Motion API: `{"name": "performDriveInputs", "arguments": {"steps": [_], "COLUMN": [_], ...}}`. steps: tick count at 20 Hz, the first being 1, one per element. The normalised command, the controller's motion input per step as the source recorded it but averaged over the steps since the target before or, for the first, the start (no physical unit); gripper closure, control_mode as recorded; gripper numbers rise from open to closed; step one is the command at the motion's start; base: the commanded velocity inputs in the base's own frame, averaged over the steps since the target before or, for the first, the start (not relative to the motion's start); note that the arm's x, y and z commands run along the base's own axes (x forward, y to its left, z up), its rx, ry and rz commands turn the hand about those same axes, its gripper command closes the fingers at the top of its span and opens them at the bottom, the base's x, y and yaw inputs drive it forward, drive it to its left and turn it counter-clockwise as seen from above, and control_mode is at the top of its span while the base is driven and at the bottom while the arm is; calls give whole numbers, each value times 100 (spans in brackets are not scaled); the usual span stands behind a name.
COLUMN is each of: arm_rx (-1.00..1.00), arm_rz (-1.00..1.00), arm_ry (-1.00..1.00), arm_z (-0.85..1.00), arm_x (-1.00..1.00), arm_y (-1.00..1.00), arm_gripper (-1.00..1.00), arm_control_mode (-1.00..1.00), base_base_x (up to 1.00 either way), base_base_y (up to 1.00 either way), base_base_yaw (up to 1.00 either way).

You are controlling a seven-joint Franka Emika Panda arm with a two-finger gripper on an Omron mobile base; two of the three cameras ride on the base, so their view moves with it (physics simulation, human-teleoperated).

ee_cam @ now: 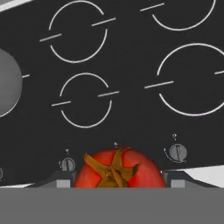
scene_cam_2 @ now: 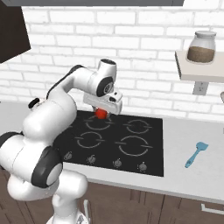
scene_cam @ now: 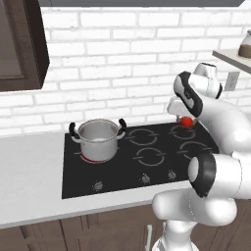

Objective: Put the squash and tomato in the pot. Retrieve the spatula and lightly stir the vegetables in the pot.

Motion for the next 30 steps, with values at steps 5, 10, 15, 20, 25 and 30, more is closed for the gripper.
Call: {"name": "performDriveInputs", "arguments": {"steps": [5,10,15,20,25,30], "arm_rx": [-8,0,0,-7,-1,0], "arm_rz": [5,8,15,21,4,0], "arm_ry": [2,0,8,4,2,0], "arm_z": [21,0,18,4,-4,-38], "arm_x": [0,2,19,22,60,45], "arm_y": [100,100,100,100,98,67], "arm_gripper": [100,100,100,100,100,100], "arm_control_mode": [-100,-100,-100,-100,-100,-100], "base_base_x": [0,0,0,0,0,0], "base_base_y": [0,0,0,0,0,0], "base_base_yaw": [0,0,0,0,0,0]}}
